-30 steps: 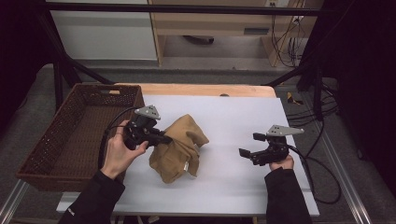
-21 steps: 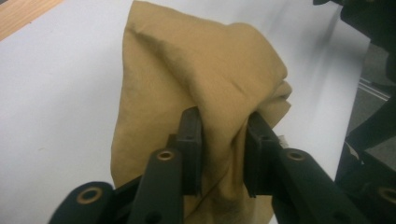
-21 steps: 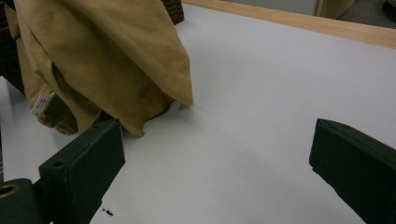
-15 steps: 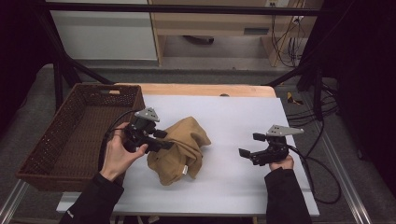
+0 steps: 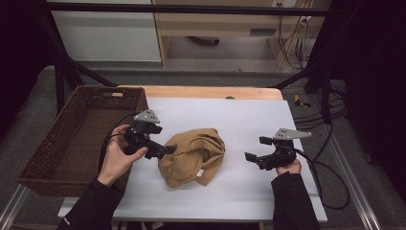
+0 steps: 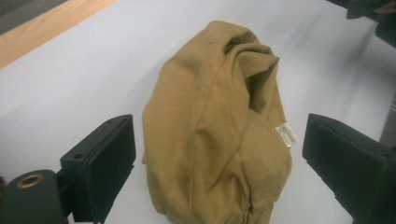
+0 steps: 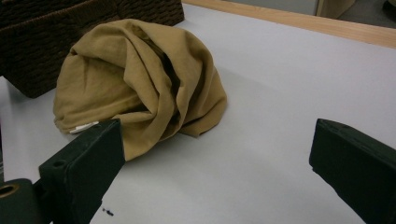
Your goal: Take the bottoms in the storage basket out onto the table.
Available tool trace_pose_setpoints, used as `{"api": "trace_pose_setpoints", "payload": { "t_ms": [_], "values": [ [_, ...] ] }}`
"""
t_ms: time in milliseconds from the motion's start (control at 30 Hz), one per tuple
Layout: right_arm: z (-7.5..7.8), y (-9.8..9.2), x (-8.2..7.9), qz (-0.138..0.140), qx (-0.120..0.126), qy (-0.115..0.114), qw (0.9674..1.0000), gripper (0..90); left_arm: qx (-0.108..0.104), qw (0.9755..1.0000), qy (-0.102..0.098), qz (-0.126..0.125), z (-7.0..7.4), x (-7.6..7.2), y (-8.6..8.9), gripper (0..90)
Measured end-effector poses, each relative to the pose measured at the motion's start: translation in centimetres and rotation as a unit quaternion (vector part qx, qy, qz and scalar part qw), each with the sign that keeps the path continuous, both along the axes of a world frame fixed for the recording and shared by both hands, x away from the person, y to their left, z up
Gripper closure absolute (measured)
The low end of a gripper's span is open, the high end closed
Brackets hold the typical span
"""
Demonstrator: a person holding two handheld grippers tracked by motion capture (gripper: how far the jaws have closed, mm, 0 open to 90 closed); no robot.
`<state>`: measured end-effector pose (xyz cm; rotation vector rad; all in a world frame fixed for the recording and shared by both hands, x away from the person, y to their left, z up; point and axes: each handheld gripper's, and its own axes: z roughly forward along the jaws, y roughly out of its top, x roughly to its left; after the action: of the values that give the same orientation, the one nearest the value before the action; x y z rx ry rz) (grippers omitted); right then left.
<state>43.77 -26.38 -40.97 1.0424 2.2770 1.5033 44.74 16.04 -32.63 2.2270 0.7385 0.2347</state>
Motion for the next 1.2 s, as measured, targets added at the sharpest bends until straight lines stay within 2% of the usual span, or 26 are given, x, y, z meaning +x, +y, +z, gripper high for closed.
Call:
{"api": "trace_pose_setpoints", "payload": {
  "t_ms": [100, 233, 300, 633, 1200],
  "values": [
    [0.0, 0.0, 0.0, 0.0, 0.0, 0.0, 1.0, 3.9, -0.006, 1.0, 0.004, -0.001, 0.1, -0.1, 0.2, 7.1],
    [0.0, 0.0, 0.0, 0.0, 0.0, 0.0, 1.0, 3.9, -0.011, 0.9999, 0.0, 0.008, 0.5, -0.3, 0.5, 5.7],
    [0.0, 0.0, 0.0, 0.0, 0.001, 0.001, 1.0, 3.9, -0.008, 0.9999, 0.003, 0.01, 0.7, -0.4, 0.7, 5.3],
    [0.0, 0.0, 0.0, 0.0, 0.002, 0.001, 1.0, 3.9, -0.017, 0.9994, -0.011, 0.027, 1.5, -1.0, 2.5, 5.3],
    [0.0, 0.0, 0.0, -0.001, 0.001, 0.001, 1.0, 3.9, -0.025, 0.9983, -0.022, 0.047, 0.9, -1.7, 5.6, 5.3]
  ]
}}
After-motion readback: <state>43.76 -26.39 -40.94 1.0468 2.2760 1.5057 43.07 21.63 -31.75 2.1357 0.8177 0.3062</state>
